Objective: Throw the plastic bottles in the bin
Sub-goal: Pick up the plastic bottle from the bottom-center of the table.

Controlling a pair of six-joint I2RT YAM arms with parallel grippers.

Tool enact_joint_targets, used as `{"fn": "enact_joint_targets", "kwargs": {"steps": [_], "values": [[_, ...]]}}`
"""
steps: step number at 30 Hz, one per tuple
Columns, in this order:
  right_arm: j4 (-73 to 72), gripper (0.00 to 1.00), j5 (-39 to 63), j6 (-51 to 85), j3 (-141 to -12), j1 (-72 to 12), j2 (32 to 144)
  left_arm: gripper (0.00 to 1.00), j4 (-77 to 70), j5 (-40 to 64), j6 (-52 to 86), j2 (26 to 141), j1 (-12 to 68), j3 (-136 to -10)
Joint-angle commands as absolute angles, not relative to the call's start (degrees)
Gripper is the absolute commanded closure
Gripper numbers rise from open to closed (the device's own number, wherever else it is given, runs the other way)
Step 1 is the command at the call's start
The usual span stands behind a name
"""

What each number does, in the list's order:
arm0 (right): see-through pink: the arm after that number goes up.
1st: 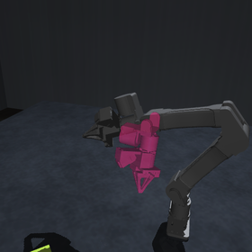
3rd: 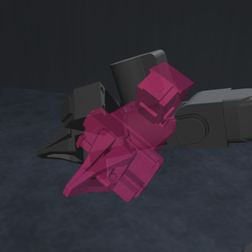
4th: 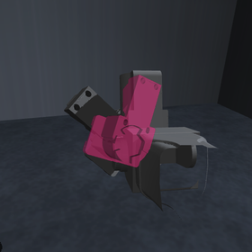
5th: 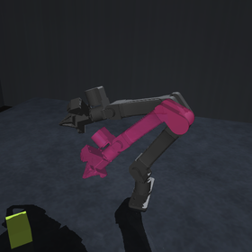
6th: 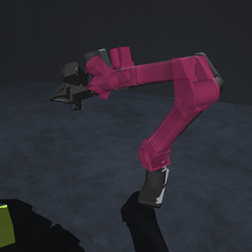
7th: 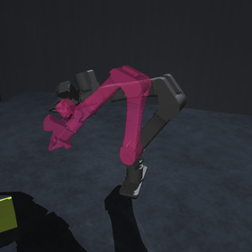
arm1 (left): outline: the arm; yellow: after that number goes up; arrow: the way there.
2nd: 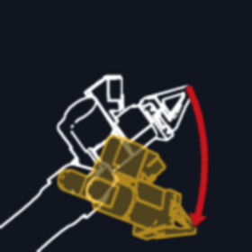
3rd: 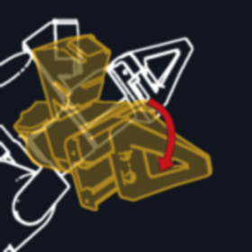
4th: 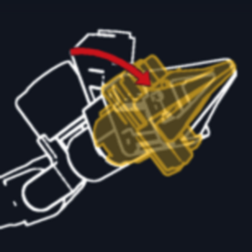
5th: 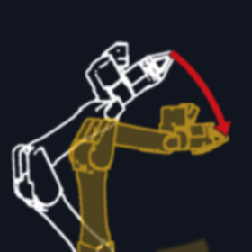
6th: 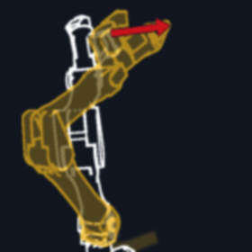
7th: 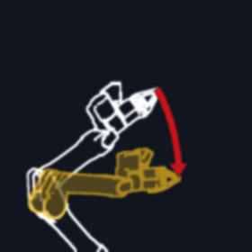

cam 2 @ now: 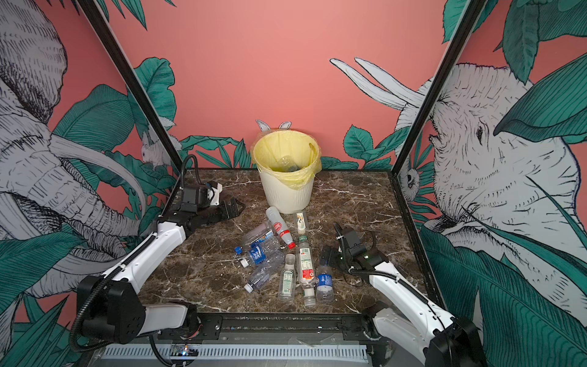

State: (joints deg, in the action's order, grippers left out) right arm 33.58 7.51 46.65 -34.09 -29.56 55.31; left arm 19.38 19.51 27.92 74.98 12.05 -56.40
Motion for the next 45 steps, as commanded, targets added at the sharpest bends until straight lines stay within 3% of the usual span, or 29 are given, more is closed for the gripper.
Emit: {"fn": "enact_joint_targets", "kwargs": {"steps": [1,14,33,45], "values": [[35.4,0.02,5.1,49.2,-33.7,-31.2,53.8,0.01,18.6,19.1,28.1,73.0,11.8,-55.7],[37.4,0.07,1.2,53.2,-31.3,-36.2,52.8,0.01,18.7,18.3,27.9,73.6,11.8,-55.3],[31.1,0.29,3.6,56.8,-27.9,-40.8,56.8,0.01,19.4,17.4,27.3,74.9,11.5,-55.6],[30.6,0.33,2.7,58.6,-26.9,-41.5,61.7,0.01,19.9,17.1,27.2,74.7,11.3,-55.5]]}}
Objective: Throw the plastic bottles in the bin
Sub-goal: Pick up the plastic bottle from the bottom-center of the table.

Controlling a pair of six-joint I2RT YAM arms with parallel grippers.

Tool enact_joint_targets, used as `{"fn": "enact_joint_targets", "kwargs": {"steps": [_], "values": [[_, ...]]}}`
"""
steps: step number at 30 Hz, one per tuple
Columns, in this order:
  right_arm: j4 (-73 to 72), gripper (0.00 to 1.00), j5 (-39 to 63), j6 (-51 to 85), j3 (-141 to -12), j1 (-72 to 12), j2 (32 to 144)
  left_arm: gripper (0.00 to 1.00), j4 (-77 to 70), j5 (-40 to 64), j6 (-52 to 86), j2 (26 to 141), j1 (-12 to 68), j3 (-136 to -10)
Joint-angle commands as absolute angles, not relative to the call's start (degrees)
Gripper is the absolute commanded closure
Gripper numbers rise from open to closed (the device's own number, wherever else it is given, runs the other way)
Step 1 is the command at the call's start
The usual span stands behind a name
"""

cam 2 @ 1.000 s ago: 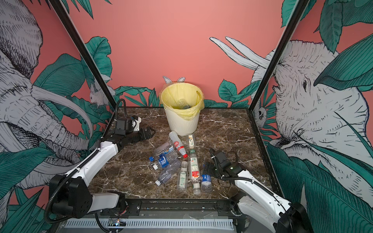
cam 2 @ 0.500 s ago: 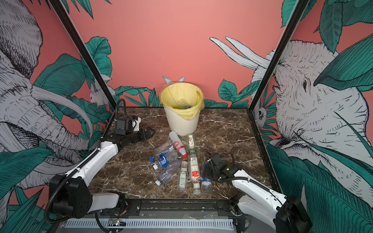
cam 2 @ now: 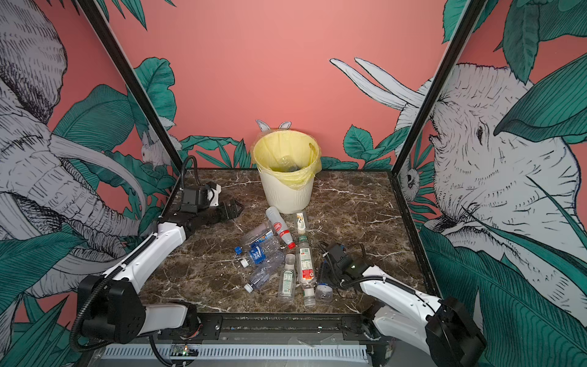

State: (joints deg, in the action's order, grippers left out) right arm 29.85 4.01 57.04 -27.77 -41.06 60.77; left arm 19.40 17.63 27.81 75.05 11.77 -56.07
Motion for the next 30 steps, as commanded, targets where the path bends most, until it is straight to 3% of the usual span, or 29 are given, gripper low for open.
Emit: {"fn": "enact_joint_targets", "kwargs": {"steps": [1,8,18,30], "values": [[30.9,0.35,2.3,58.7,-27.1,-41.5,62.1,0.01,20.1,17.2,27.2,74.8,11.3,-55.7],[32.9,0.45,-0.8,58.4,-28.3,-41.5,62.6,0.01,21.1,16.9,27.2,74.1,11.1,-56.2],[39.6,0.48,-6.5,56.4,-34.2,-40.8,61.7,0.01,21.5,17.4,27.8,74.1,10.7,-56.8],[39.8,0.48,-5.6,52.2,-38.2,-37.6,65.4,0.01,21.9,17.7,28.1,73.1,10.5,-56.2]]}}
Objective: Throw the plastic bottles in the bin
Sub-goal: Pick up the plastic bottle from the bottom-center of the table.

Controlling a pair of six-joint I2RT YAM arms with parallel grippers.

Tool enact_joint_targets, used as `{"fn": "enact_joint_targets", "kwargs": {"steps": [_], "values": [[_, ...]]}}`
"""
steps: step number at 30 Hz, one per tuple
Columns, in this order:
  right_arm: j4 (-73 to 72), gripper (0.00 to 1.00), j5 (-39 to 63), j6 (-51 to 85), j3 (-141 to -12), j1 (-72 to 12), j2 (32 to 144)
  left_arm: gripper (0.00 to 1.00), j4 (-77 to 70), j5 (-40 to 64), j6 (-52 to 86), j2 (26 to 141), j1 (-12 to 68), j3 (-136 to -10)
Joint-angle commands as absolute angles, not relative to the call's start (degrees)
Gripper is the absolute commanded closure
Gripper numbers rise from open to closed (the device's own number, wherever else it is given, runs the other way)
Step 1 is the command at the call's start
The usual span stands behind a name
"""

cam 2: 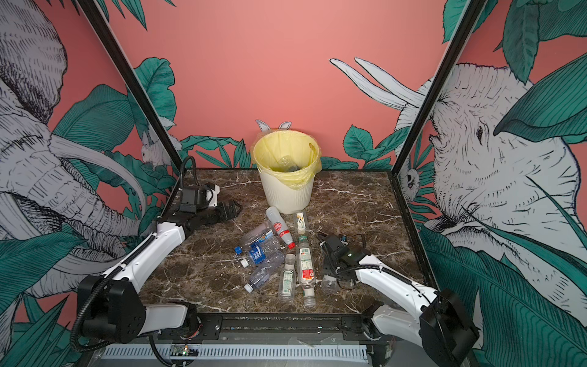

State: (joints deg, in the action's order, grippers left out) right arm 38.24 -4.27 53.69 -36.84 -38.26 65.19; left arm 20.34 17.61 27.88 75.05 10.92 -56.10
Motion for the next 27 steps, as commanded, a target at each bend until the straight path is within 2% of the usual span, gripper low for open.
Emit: {"fn": "enact_joint_targets", "kwargs": {"steps": [1,16,22,27], "values": [[39.6,0.48,-5.5,51.8,-38.5,-37.2,65.5,0.01,21.9,17.7,28.3,73.1,10.4,-56.1],[38.0,0.49,-4.9,46.9,-45.7,-32.0,67.0,0.01,21.2,18.5,28.1,73.6,10.0,-55.5],[31.9,0.5,1.8,49.1,-44.9,-28.2,67.2,0.01,21.1,19.0,29.0,72.9,10.0,-55.2],[27.6,0.5,3.6,49.9,-44.5,-26.3,66.4,0.01,21.4,18.5,29.2,72.2,9.9,-54.8]]}}
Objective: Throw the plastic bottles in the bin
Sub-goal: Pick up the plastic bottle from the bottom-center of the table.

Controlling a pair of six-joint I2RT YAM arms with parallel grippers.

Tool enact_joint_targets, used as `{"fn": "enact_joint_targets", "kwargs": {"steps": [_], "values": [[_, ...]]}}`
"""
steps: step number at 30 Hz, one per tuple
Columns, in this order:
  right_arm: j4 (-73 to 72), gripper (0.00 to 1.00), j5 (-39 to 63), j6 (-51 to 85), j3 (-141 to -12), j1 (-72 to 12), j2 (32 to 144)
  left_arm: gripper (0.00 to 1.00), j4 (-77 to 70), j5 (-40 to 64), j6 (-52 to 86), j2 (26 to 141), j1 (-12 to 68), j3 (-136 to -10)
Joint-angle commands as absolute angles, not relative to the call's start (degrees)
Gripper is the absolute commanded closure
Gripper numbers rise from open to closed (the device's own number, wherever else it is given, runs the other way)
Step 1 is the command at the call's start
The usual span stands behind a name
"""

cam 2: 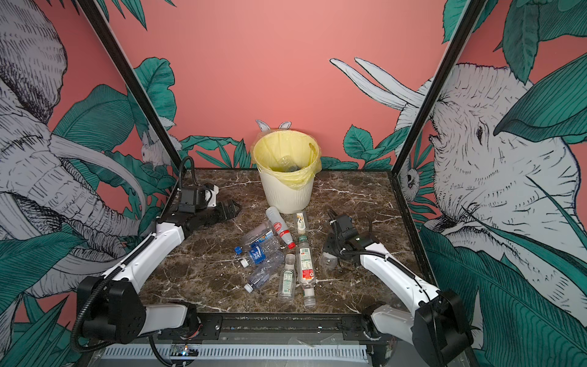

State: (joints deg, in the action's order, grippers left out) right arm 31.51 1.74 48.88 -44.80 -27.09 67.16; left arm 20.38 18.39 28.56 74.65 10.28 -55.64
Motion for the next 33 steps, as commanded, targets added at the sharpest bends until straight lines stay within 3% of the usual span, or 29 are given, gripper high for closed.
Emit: {"fn": "enact_joint_targets", "kwargs": {"steps": [1,33], "values": [[26.8,0.5,3.8,50.0,-44.7,-26.2,66.4,0.01,21.5,18.6,29.3,72.1,9.9,-54.7],[-2.8,0.5,9.2,55.0,-45.7,-25.0,65.2,0.01,21.4,19.3,30.4,71.4,9.9,-53.3]]}}
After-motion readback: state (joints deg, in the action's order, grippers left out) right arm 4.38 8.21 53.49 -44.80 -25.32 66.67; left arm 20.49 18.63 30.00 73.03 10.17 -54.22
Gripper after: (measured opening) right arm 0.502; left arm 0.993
